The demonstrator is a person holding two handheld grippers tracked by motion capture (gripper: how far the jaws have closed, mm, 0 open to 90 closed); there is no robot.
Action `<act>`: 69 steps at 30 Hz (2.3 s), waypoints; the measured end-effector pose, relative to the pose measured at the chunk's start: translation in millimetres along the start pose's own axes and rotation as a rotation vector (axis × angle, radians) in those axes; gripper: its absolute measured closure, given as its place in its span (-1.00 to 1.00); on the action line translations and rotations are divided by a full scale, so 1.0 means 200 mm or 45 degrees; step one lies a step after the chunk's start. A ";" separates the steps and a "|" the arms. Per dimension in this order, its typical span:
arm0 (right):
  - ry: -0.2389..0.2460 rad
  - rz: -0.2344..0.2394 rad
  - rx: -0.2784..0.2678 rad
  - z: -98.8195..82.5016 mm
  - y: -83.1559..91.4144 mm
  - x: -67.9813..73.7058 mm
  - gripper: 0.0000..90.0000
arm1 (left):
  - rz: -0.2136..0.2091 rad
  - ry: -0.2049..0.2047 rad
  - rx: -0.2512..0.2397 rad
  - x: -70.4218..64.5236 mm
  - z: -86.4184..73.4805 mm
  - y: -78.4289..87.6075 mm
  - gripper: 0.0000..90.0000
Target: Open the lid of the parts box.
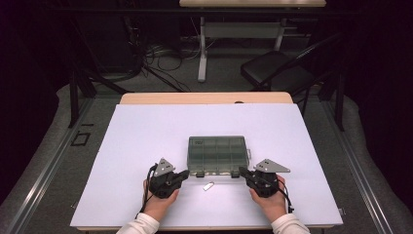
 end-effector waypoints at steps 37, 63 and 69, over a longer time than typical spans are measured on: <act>0.026 -0.105 -0.052 0.18 0.07 -0.15 0.79 | 0.133 -0.027 -0.146 -0.02 0.40 -0.02 1.00; 0.021 -0.179 -0.066 0.33 -0.25 -0.41 0.59 | 0.186 -0.005 -0.141 0.07 0.65 -0.09 1.00; 0.046 -0.167 -0.054 0.30 -0.31 -0.42 0.59 | 0.189 -0.002 -0.144 0.08 0.66 -0.10 1.00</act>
Point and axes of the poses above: each handheld gripper's, and its own axes: y roughly backward along the jaws, z roughly out of its top, x roughly to its left, the point moved 3 cm from there along -y, roughly forward along the jaws, and after that the axes turned 6 degrees about y, right-handed, at the moved point
